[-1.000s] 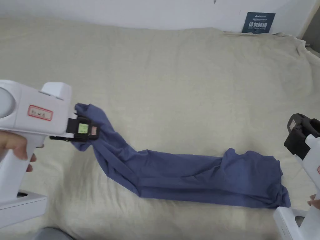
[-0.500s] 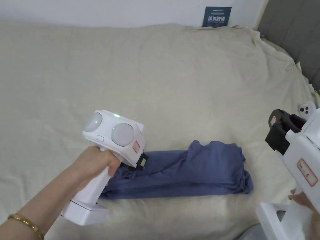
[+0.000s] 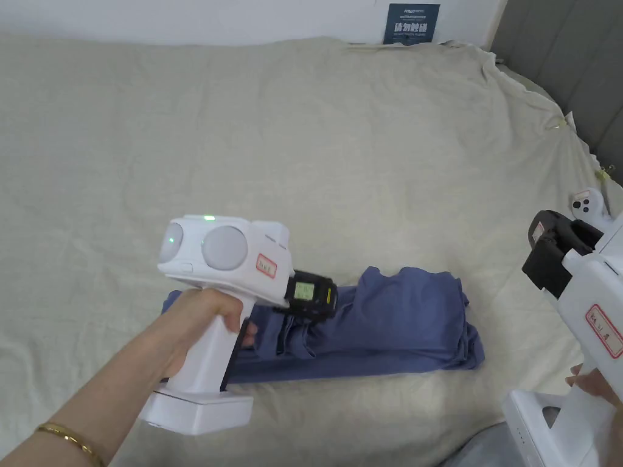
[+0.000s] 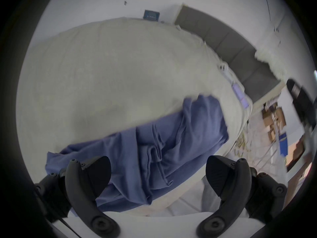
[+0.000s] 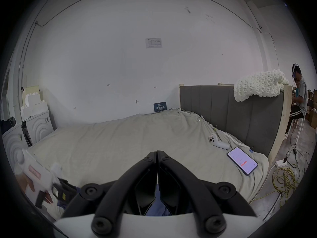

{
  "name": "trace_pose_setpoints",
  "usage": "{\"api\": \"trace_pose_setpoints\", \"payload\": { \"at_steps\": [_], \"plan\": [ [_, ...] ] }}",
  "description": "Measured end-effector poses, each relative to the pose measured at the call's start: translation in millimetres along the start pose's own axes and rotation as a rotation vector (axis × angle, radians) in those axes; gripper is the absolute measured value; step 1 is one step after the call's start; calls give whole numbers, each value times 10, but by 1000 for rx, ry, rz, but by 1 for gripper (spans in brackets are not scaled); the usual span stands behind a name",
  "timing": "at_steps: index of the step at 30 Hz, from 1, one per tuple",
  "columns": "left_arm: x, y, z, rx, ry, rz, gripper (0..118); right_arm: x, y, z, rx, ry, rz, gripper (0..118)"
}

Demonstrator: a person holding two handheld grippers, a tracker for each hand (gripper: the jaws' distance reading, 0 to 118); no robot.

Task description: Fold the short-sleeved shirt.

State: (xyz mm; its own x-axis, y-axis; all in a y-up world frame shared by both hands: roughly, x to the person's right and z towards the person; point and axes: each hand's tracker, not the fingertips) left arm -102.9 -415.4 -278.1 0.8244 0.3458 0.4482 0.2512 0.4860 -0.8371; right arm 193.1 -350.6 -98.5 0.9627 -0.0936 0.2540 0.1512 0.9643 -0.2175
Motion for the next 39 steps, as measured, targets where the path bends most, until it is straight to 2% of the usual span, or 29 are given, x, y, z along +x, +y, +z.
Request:
{"api": "trace_pose_setpoints", "payload": {
  "at_steps": [2, 4, 5, 7, 8, 9, 10, 15, 17, 20, 24, 26, 30, 32, 36, 39],
  "plan": [
    [-37, 85, 217, 83, -13, 37, 114, -25, 14, -1, 4, 7, 4, 0],
    [-88, 112, 425, 226, 64, 59, 112, -49, 31, 1, 9, 15, 4, 0],
    [-98, 97, 508, 292, 106, 55, 102, -61, 36, 3, 12, 18, 3, 0],
    [-134, 44, 569, 369, 194, 28, 63, -79, 45, 4, 15, 27, 0, 0],
    [-137, 1, 550, 379, 249, 11, 30, -88, 48, 2, 15, 31, 1, 0],
    [-131, -42, 515, 382, 294, -8, 13, -96, 49, 3, 15, 33, 3, 0],
    [-133, -112, 462, 385, 337, -34, 2, -111, 52, 6, 16, 35, 6, 0],
    [-160, -457, 55, 330, 306, -34, 0, -108, 48, 3, 13, 38, 4, 0],
    [-101, -606, -192, 251, 330, -41, 0, -90, 45, 4, 9, 36, 2, 0],
    [12, -772, -482, 163, 294, -29, 0, -52, 36, 18, 5, 28, 5, 0],
    [273, -901, -724, 174, 310, -95, 0, 3, 5, 34, -5, 14, 13, 0],
    [401, -898, -765, 191, 368, -135, 0, 27, -9, 37, -13, 8, 9, 0],
    [502, -815, -790, 194, 341, -128, 0, 44, -19, 41, -22, -2, 12, 0],
    [538, -748, -763, 190, 313, -113, 0, 47, -16, 42, -22, -3, 12, 0],
    [525, -555, -521, 204, 85, 1, 0, 26, 10, 41, -18, 0, 14, 0],
    [394, -354, -176, 279, -7, 65, 0, 1, 45, 56, -10, 5, 18, 0]
  ]
}}
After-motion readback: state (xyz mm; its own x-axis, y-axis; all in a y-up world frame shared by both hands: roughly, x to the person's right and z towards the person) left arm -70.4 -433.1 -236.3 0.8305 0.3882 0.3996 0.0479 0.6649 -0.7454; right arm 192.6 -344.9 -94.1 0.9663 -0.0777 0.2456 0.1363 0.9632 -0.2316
